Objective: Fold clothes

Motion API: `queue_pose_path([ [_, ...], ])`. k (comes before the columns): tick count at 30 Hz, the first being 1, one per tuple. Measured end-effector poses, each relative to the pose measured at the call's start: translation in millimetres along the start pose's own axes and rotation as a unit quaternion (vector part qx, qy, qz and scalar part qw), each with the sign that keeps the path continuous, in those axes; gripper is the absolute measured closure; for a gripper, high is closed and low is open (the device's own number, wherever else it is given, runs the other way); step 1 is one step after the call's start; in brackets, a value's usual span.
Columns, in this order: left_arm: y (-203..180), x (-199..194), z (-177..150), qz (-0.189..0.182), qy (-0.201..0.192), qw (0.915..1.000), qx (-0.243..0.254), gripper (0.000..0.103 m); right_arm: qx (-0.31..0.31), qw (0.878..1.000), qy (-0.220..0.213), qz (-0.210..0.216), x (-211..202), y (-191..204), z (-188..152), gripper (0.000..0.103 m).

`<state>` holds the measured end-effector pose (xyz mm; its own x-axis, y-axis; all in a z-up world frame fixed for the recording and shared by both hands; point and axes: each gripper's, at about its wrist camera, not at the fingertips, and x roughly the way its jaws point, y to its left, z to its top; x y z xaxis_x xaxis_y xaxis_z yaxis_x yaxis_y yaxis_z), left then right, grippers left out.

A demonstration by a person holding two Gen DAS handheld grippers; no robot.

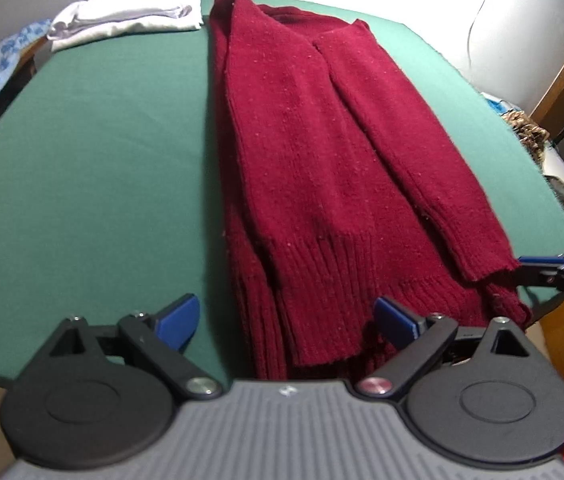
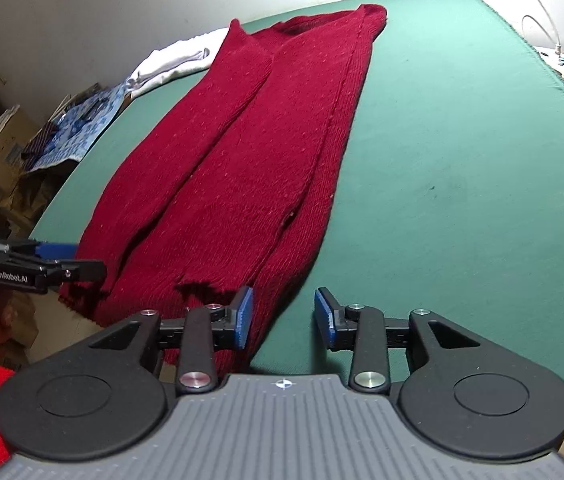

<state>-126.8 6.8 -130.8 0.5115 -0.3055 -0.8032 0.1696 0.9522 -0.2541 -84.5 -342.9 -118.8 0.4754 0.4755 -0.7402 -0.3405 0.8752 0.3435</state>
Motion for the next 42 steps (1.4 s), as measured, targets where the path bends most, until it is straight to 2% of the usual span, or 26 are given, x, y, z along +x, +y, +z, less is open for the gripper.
queue_pose_path([
  [3,1.6,2.3,-0.5,-0.014,0.007,0.9999,-0.005,0.007,0.011,1.0,0.0,0.01,1.1,-0.4,-1.3,0.064],
  [6,2.6,5.7,2.6,-0.047,0.009,0.9985,-0.025,0.007,0.026,0.999,0.002,0.026,3.7,0.0,-0.7,0.058],
  [12,-6.0,11.9,3.1,-0.061,0.012,0.998,-0.012,0.004,0.027,0.999,0.005,0.043,9.2,9.9,-0.7,0.057],
  [15,-4.9,14.1,6.6,-0.069,0.016,0.9974,-0.01,0.003,0.022,0.999,0.003,0.037,11.4,15.3,0.6,0.056],
  [18,-0.5,14.7,7.5,-0.084,0.015,0.9958,-0.034,0.003,0.042,0.998,0.0,0.04,11.9,13.3,1.9,0.056],
  [19,-2.3,15.7,8.9,-0.072,0.013,0.997,-0.028,0.003,0.052,0.998,-0.002,0.037,12.4,11.6,2.2,0.058],
  [21,-6.0,17.3,11.6,-0.046,0.008,0.9988,-0.015,0.015,0.069,0.997,-0.006,0.028,13.2,9.7,2.7,0.065],
  [22,-10.5,16.1,10.8,-0.021,0.004,0.9998,0.003,0.026,0.075,0.997,-0.007,0.022,13.7,10.2,2.8,0.068],
  [23,-13.5,16.3,11.3,-0.005,0.002,0.9998,0.017,0.031,0.079,0.997,-0.009,0.018,13.6,10.9,2.2,0.072],
  [26,-10.3,16.3,10.3,-0.022,0.003,0.9996,0.018,0.022,0.085,0.996,-0.013,0.009,12.2,12.4,-1.2,0.075],
  [28,-10.4,16.4,9.7,-0.026,0.002,0.9995,0.017,0.023,0.087,0.996,-0.015,0.004,11.4,13.1,-3.0,0.076],
  [30,-13.0,15.1,7.7,-0.02,-0.003,0.9994,0.028,0.037,0.086,0.996,-0.017,-0.004,11.5,14.5,-3.6,0.08],
  [31,-13.6,15.2,7.5,-0.017,-0.004,0.9992,0.037,0.051,0.084,0.996,-0.018,-0.008,11.8,15.8,-3.8,0.081],
  [32,-14.1,15.2,7.3,-0.013,-0.005,0.9989,0.046,0.055,0.083,0.996,-0.019,-0.012,12.2,17.0,-4.1,0.083],
  [37,-4.9,14.3,7.9,-0.034,-0.009,0.9983,0.047,0.058,0.069,0.997,-0.026,-0.035,14.5,25.8,-5.9,0.083],
  [42,2.0,17.5,11.4,-0.062,-0.007,0.9966,0.055,0.063,0.071,0.996,-0.036,-0.051,17.3,35.0,-8.1,0.072],
])
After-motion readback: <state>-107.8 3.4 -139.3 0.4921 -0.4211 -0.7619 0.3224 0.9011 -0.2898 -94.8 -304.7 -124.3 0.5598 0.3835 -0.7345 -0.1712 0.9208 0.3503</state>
